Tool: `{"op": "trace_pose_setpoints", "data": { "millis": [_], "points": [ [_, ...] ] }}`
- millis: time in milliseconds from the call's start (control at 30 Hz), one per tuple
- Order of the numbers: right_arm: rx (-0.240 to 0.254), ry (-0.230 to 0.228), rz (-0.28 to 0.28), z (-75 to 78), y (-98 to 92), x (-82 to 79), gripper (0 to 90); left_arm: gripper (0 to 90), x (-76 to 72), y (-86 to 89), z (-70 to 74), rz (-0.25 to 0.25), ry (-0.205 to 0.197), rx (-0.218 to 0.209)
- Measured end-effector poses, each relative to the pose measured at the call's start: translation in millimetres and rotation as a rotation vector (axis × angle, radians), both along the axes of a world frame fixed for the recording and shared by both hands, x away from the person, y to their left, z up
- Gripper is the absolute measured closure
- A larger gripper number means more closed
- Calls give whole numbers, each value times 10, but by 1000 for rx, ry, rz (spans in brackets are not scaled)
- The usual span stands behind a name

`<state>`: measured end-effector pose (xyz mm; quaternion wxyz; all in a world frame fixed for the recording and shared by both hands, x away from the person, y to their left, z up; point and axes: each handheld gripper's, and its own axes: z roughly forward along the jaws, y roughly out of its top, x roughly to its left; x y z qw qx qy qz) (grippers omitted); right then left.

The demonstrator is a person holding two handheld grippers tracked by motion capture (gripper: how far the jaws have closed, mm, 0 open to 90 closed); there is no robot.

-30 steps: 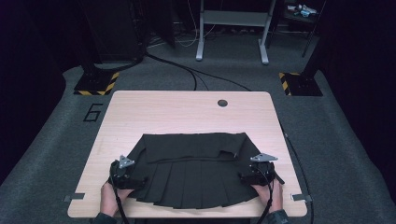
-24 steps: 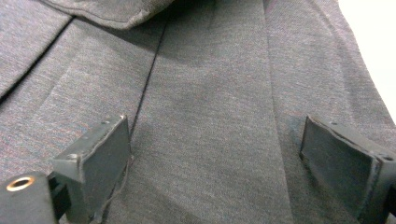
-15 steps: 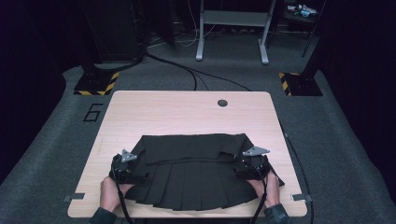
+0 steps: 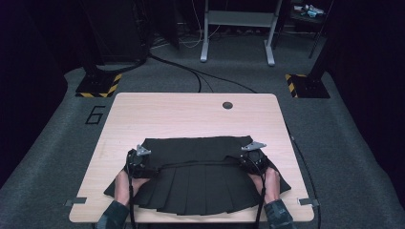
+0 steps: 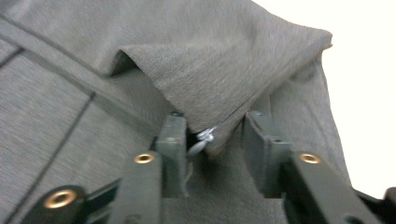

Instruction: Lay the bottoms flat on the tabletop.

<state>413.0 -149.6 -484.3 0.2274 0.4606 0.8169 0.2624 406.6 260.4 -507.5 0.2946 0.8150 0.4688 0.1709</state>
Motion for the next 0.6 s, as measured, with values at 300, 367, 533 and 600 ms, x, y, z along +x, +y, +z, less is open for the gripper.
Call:
{"op": "trace_pose_setpoints", "data": {
  "millis": [300,367,533,600],
  "points": [
    [28,27,-5,-115,-54,-34,701,648,-28,-24,2,1,-32,-14],
    [36,16,-3,-106,-62,-50,707,739,-25,-16,26,4,-43,-2],
    [60,-21,-7,-29,-95,-110,719,793,-29,-10,65,-2,-67,2],
    [69,-27,-6,1,-106,-132,723,800,-48,-3,92,-6,-81,3]
  ]
}}
